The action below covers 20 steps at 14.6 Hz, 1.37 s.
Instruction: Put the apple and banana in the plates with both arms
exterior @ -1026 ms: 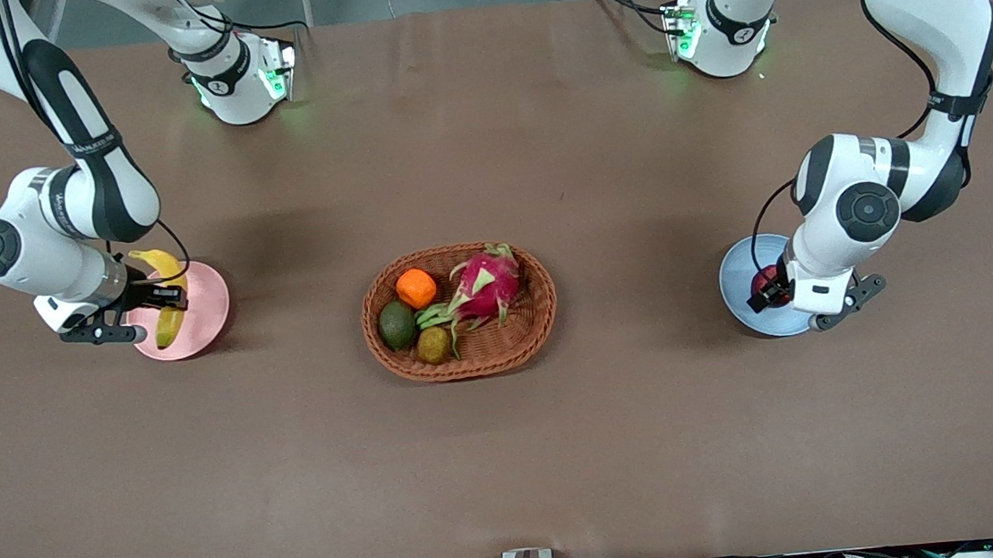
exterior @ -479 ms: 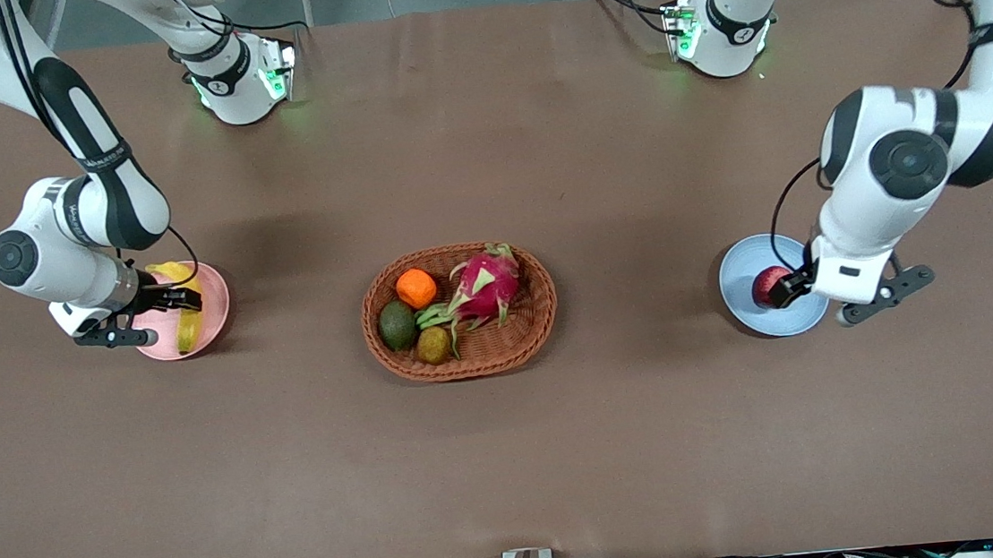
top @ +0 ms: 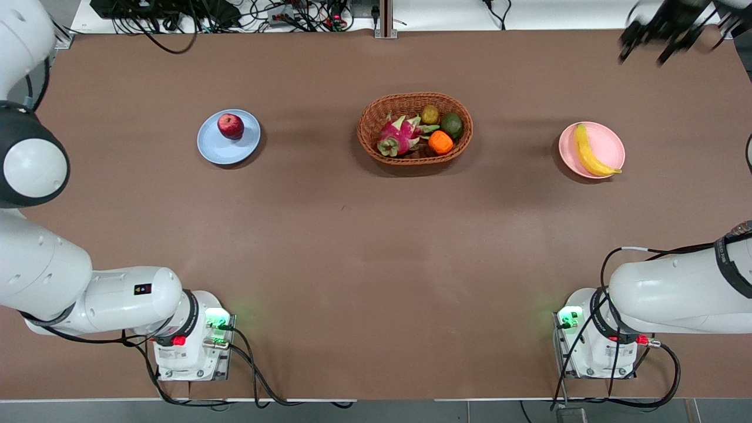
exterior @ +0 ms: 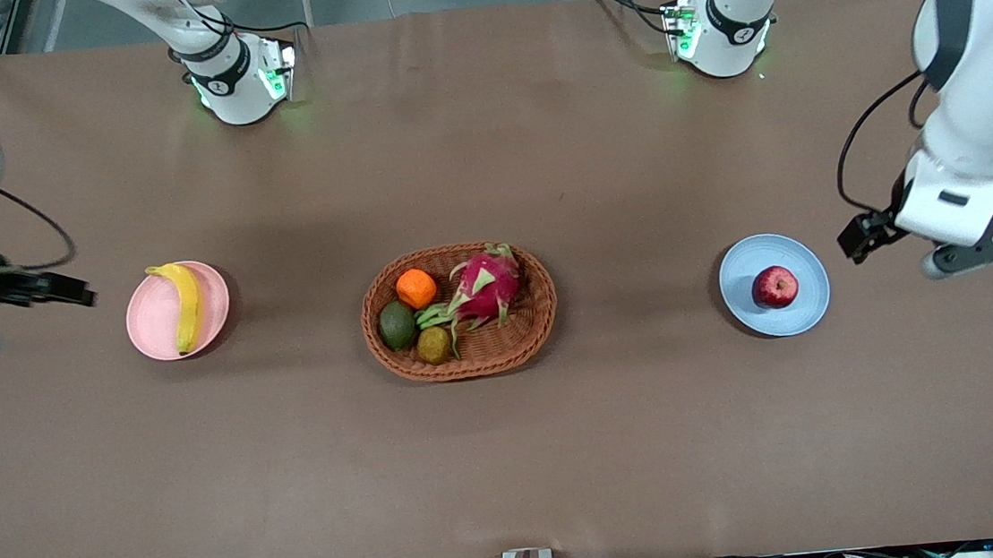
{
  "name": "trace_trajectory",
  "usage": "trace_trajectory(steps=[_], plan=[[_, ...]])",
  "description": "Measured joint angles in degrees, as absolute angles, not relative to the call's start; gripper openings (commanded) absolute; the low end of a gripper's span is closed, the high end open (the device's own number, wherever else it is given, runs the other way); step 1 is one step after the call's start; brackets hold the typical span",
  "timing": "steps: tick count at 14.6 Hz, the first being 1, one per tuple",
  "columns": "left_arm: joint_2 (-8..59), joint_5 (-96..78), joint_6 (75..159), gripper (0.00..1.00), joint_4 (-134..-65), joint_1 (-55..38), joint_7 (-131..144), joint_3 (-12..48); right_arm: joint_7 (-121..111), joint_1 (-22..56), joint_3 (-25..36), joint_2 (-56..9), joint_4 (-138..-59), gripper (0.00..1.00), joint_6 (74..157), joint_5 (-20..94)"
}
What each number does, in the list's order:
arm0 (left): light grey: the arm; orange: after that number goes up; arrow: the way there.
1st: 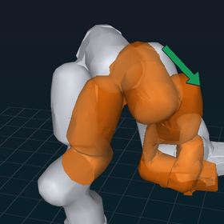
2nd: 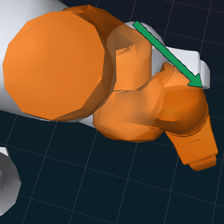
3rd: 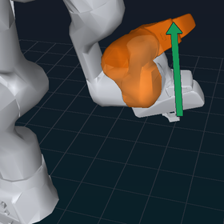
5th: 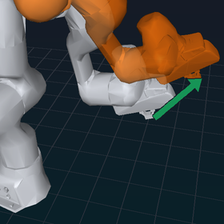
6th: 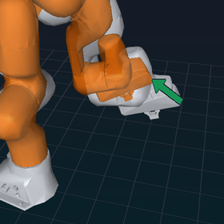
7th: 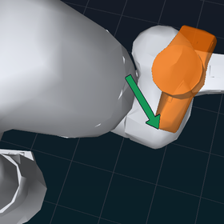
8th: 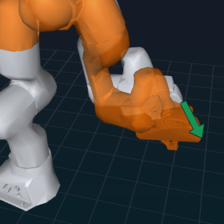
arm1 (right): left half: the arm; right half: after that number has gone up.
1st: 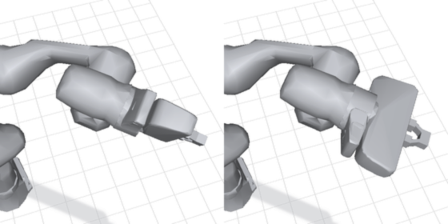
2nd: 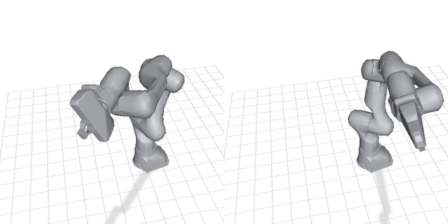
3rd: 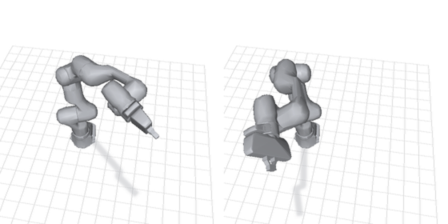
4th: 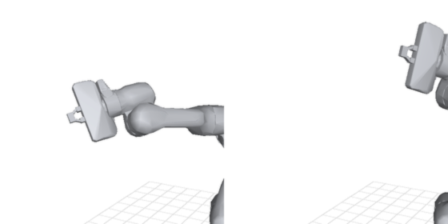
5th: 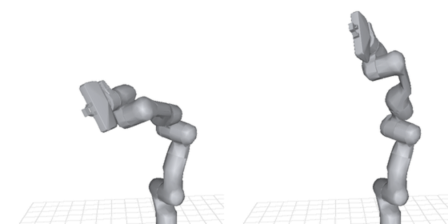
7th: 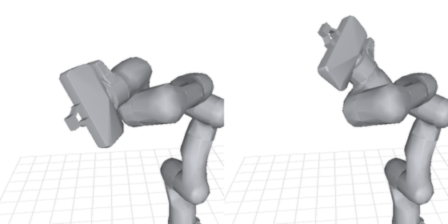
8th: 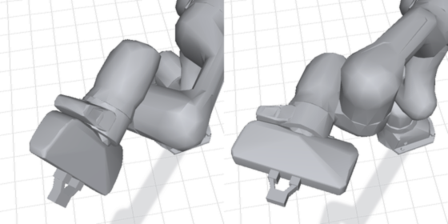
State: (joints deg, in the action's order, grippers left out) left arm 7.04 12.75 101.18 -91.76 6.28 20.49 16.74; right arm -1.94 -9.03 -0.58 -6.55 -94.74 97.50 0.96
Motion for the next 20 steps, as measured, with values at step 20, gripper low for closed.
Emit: trace_trajectory(steps=[20], plan=[[-7.35, 1.64, 81.07, 1.0, -91.35, -3.92, 6.88, 5.82, -0.04, -0.35, 7.13, -0.82, -89.57, 1.0, 93.16, 0.87]])
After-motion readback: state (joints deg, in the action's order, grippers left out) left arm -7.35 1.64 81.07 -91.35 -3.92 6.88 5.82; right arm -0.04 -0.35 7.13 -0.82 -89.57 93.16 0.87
